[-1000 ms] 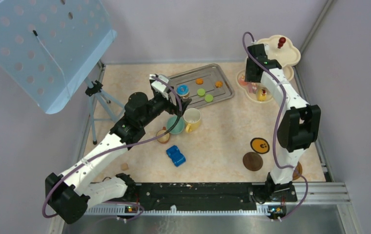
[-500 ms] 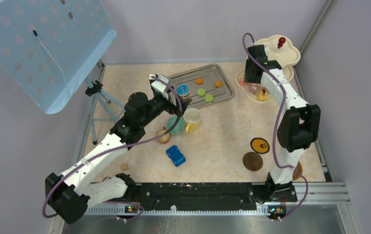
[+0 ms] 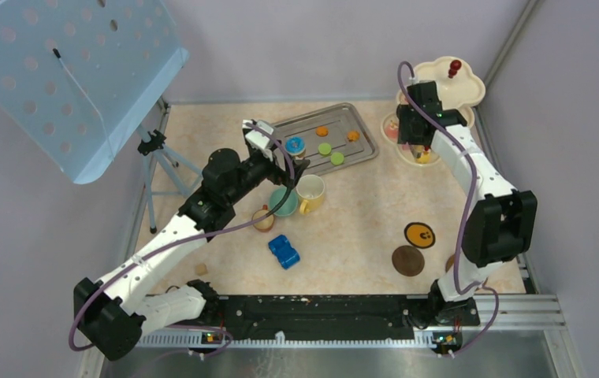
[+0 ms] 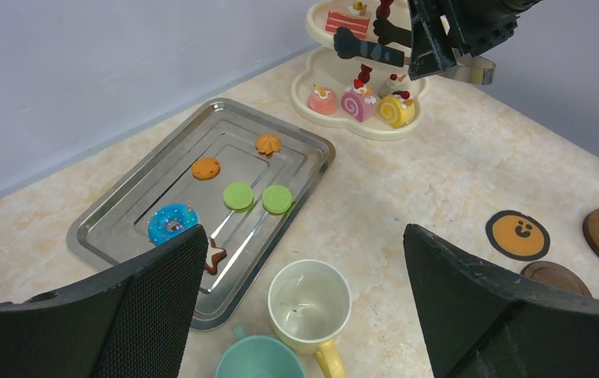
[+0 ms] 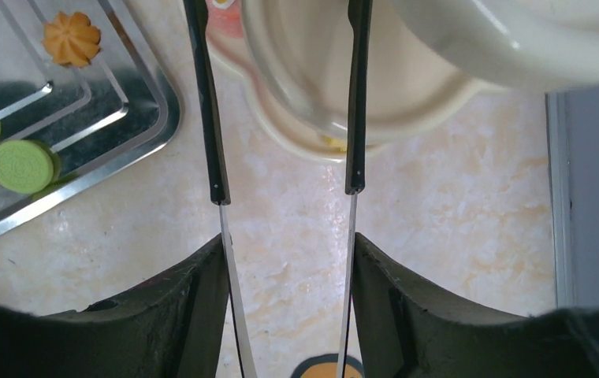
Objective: Serve the afternoon tea
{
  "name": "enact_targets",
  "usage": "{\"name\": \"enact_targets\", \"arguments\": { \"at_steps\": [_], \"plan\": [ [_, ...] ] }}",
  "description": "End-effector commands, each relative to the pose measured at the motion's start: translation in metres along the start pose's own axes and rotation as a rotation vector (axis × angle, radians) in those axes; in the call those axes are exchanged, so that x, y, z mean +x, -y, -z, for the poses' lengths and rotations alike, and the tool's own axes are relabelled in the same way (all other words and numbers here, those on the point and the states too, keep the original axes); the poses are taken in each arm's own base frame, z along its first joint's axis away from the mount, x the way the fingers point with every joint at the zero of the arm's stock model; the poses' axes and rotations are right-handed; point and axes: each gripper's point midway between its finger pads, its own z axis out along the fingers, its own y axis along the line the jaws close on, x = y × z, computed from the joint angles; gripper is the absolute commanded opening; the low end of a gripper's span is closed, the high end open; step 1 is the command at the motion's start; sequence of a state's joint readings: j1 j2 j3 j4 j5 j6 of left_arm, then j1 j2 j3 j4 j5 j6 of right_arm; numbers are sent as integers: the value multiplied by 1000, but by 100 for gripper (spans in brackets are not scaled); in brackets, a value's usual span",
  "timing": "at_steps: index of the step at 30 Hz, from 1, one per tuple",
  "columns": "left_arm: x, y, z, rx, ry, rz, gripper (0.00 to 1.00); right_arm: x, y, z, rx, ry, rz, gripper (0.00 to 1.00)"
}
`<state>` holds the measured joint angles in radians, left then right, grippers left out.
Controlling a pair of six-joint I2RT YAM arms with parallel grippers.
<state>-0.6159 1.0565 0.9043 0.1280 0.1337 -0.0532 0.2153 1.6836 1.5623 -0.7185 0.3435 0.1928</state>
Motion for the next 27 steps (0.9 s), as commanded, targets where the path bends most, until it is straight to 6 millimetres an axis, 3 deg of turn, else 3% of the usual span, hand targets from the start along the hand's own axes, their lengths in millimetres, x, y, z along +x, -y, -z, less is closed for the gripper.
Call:
{"name": "enact_targets", "arguments": {
  "at_steps": [1, 7, 10, 14, 19, 27],
  "plan": [
    [-7, 1, -3, 7, 34, 2, 99, -4, -14, 30, -94, 68, 48, 53],
    [-6, -1, -4, 0, 28, -1, 99, 10, -41, 56, -174, 124, 152, 52],
    [-5, -2, -3, -5, 30, -2, 99, 11, -41, 62, -184, 142, 132, 50],
    [-4, -2, -5, -4, 22, -2, 99, 9, -64, 72, -304, 187, 144, 50],
    [-4, -3, -4, -14, 25, -3, 99, 18, -90, 57, -394, 153, 134, 49],
    [-6, -4, -3, -16, 30, -6, 99, 13, -127, 27, -424, 93, 105, 49]
  ]
}}
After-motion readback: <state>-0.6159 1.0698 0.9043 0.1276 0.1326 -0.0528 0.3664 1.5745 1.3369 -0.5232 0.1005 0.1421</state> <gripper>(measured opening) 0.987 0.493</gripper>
